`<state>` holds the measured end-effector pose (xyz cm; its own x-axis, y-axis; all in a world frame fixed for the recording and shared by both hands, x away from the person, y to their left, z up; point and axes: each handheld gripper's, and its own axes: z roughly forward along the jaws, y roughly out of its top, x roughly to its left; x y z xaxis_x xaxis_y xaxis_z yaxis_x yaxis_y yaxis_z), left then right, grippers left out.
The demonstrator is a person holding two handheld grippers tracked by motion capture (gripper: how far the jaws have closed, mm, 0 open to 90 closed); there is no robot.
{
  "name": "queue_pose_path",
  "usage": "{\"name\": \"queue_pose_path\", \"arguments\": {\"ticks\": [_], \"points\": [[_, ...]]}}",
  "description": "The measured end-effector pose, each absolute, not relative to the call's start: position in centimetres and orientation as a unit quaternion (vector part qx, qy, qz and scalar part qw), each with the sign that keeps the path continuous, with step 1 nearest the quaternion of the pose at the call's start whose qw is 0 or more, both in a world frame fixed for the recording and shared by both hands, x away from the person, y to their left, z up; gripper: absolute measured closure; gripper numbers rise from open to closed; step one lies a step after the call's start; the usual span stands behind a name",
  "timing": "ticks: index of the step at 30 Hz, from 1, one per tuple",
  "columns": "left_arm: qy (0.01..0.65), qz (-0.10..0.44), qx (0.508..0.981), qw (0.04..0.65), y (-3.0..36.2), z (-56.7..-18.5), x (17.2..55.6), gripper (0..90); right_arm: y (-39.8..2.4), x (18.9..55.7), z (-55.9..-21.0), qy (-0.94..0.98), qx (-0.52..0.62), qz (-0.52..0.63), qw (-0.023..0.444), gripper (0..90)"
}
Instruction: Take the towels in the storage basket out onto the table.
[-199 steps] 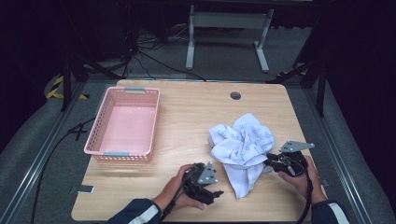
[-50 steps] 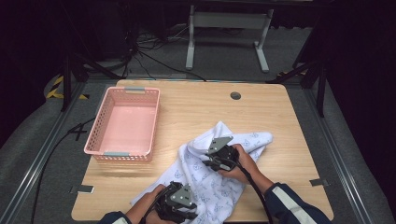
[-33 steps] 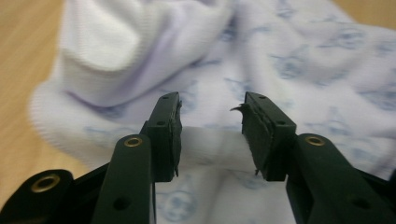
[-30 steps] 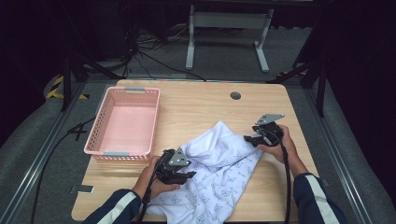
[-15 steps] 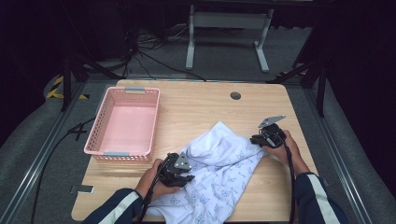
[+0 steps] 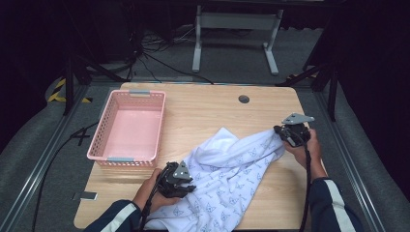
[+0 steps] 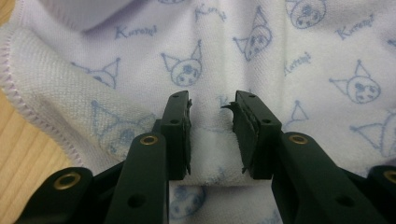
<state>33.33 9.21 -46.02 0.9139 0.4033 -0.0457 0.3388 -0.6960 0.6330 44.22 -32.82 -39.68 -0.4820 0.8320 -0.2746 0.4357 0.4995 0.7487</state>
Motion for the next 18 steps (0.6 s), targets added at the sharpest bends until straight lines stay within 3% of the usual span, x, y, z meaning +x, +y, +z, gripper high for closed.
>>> {"name": "queue_pose_path", "arguments": {"ticks": [2, 5, 9, 10, 12, 15, 18], "points": [[0.205, 0.048, 0.92, 0.331, 9.4, -46.0, 33.1, 66.3, -33.4, 43.5, -38.4, 0.781, 0.4, 0.332, 0.346, 89.2], [0.211, 0.047, 0.919, 0.329, 9.8, -45.9, 32.8, 66.3, -33.9, 41.9, -37.1, 0.777, 0.384, 0.361, 0.344, 89.1], [0.225, 0.034, 0.92, 0.318, 10.2, -45.7, 32.3, 65.7, -33.6, 39.3, -37.1, 0.817, 0.339, 0.376, 0.277, 89.1], [0.231, 0.032, 0.92, 0.316, 10.2, -45.7, 32.0, 65.2, -33.3, 38.3, -37.5, 0.834, 0.315, 0.36, 0.275, 89.0], [0.233, 0.027, 0.921, 0.311, 10.3, -45.6, 31.5, 64.0, -32.8, 36.4, -38.4, 0.865, 0.268, 0.365, 0.215, 88.9], [0.226, 0.026, 0.922, 0.312, 10.4, -45.6, 31.3, 63.3, -31.7, 34.4, -40.1, 0.902, 0.229, 0.321, 0.176, 88.9], [0.22, 0.023, 0.922, 0.319, 10.4, -45.6, 31.2, 56.2, -31.3, 34.2, -41.8, 0.915, 0.226, 0.297, 0.151, 88.8]]}}
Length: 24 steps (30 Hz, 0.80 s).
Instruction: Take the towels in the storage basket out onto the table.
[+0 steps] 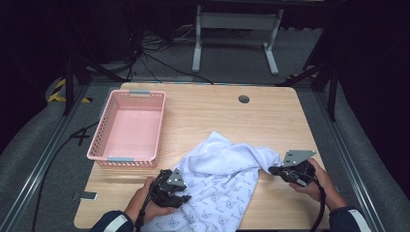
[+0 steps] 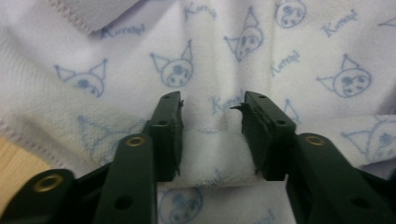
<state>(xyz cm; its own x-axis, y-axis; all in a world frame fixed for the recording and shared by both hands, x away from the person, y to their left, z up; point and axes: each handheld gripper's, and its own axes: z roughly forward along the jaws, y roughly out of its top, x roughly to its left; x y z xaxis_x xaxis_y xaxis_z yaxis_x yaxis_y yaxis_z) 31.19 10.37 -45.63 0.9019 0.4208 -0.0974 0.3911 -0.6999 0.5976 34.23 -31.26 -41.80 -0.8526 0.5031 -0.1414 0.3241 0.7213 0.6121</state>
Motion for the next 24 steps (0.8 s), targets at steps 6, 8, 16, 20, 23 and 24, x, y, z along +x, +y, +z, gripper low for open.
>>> {"name": "queue_pose_path", "arguments": {"ticks": [6, 8, 16, 20, 23, 24], "points": [[0.22, 0.069, 0.901, 0.367, 9.6, -44.0, 31.9, 46.4, -31.0, 34.4, -42.6, 0.92, 0.233, 0.28, 0.142, 76.4], [0.223, 0.074, 0.897, 0.375, 9.3, -43.6, 32.2, 43.3, -31.4, 34.2, -41.9, 0.913, 0.24, 0.292, 0.156, 73.2], [0.236, 0.11, 0.896, 0.361, 5.1, -43.2, 36.4, 37.9, -33.6, 37.4, -39.6, 0.853, 0.313, 0.365, 0.2, 53.7], [0.255, 0.102, 0.895, 0.352, 4.7, -44.2, 37.2, 40.2, -34.1, 39.7, -40.4, 0.837, 0.359, 0.36, 0.205, 49.3], [0.253, 0.066, 0.906, 0.332, 4.4, -45.6, 37.7, 52.8, -33.5, 40.4, -41.6, 0.858, 0.35, 0.328, 0.184, 46.5], [0.24, 0.081, 0.909, 0.33, 4.3, -45.7, 37.5, 55.1, -33.3, 40.4, -42.0, 0.862, 0.347, 0.326, 0.172, 46.6]]}}
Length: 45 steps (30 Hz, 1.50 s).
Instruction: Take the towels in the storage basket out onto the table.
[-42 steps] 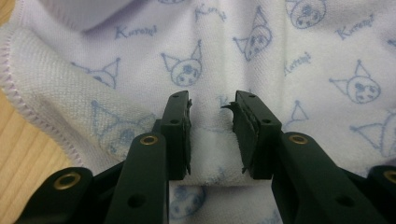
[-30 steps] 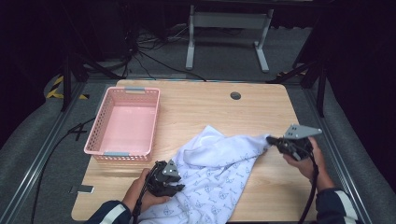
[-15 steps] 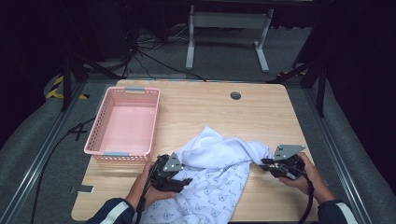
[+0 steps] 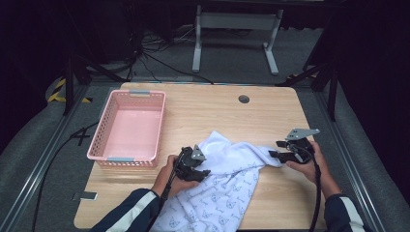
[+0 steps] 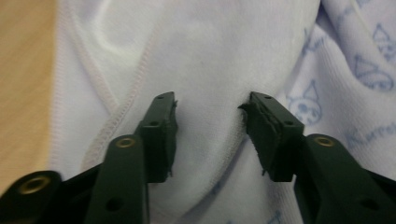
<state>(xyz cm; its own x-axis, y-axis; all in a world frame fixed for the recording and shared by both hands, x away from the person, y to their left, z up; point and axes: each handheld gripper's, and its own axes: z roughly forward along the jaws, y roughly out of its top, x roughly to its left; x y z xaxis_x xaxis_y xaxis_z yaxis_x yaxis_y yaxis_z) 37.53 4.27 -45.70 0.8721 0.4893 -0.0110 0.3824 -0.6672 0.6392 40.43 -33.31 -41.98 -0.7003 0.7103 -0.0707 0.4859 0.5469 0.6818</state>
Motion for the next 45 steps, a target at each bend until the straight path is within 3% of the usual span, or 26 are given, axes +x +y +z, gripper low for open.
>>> {"name": "queue_pose_path", "arguments": {"ticks": [3, 6, 11, 13, 24, 29, 31, 38, 45], "points": [[0.231, 0.075, 0.914, 0.326, 4.1, -45.6, 37.1, 59.9, -32.7, 40.0, -42.7, 0.88, 0.324, 0.31, 0.155, 46.5], [0.221, 0.061, 0.915, 0.332, 3.6, -45.7, 36.2, 66.2, -32.1, 39.5, -43.5, 0.888, 0.319, 0.285, 0.167, 52.4], [0.184, 0.047, 0.926, 0.326, 2.1, -45.5, 34.5, 71.9, -32.5, 38.7, -43.6, 0.891, 0.311, 0.271, 0.189, 78.8], [0.168, 0.057, 0.928, 0.327, 1.8, -45.1, 34.2, 77.0, -33.1, 38.4, -43.5, 0.887, 0.313, 0.271, 0.203, 83.2], [0.191, 0.142, 0.9, 0.365, 2.6, -40.0, 38.5, 85.1, -36.0, 38.0, -39.2, 0.816, 0.369, 0.328, 0.3, 83.3], [0.225, 0.179, 0.885, 0.366, 2.0, -38.3, 41.7, 85.1, -36.0, 39.7, -37.5, 0.782, 0.392, 0.348, 0.336, 85.8], [0.233, 0.218, 0.879, 0.354, 1.5, -37.5, 43.3, 85.3, -36.0, 41.0, -37.0, 0.766, 0.406, 0.349, 0.356, 85.9], [0.285, 0.257, 0.87, 0.309, 1.1, -36.8, 48.5, 86.0, -35.2, 45.1, -36.1, 0.763, 0.419, 0.336, 0.361, 86.9], [0.343, 0.278, 0.85, 0.288, 0.4, -38.5, 52.2, 83.5, -33.1, 48.5, -36.5, 0.757, 0.432, 0.32, 0.371, 86.8]]}}
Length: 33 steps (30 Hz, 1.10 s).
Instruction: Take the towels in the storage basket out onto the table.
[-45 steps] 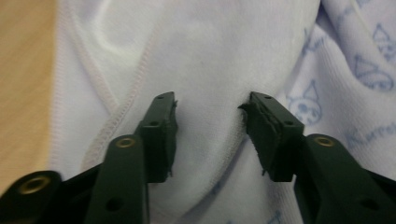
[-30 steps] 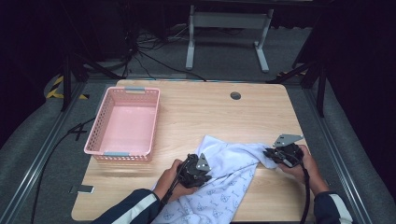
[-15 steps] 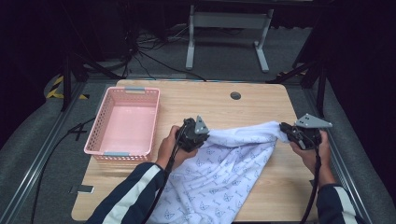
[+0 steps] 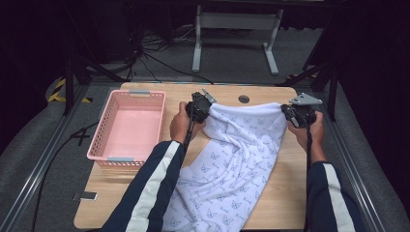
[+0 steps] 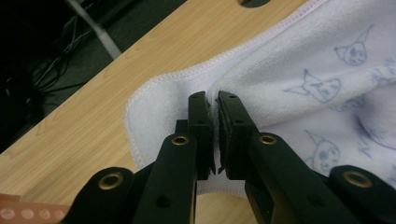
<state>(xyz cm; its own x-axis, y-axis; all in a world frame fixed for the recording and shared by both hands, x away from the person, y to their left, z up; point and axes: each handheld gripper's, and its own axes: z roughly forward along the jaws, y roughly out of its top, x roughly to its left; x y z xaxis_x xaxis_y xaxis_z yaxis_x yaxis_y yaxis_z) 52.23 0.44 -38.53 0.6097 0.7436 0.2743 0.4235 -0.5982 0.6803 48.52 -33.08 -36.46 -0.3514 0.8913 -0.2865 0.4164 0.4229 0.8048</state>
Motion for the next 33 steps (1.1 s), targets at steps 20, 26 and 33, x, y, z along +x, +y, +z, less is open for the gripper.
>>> {"name": "queue_pose_path", "arguments": {"ticks": [20, 26, 33], "points": [[0.218, 0.119, 0.929, 0.275, -0.5, -42.5, 43.9, 71.7, -31.2, 46.4, -40.6, 0.823, 0.404, 0.298, 0.267, 65.3], [0.213, 0.103, 0.932, 0.274, 0.8, -44.9, 41.6, 76.9, -30.3, 44.3, -43.3, 0.847, 0.383, 0.284, 0.234, 69.8], [0.219, 0.101, 0.931, 0.276, 3.2, -45.1, 38.9, 88.0, -32.6, 45.2, -45.0, 0.821, 0.438, 0.278, 0.239, 65.4]]}}
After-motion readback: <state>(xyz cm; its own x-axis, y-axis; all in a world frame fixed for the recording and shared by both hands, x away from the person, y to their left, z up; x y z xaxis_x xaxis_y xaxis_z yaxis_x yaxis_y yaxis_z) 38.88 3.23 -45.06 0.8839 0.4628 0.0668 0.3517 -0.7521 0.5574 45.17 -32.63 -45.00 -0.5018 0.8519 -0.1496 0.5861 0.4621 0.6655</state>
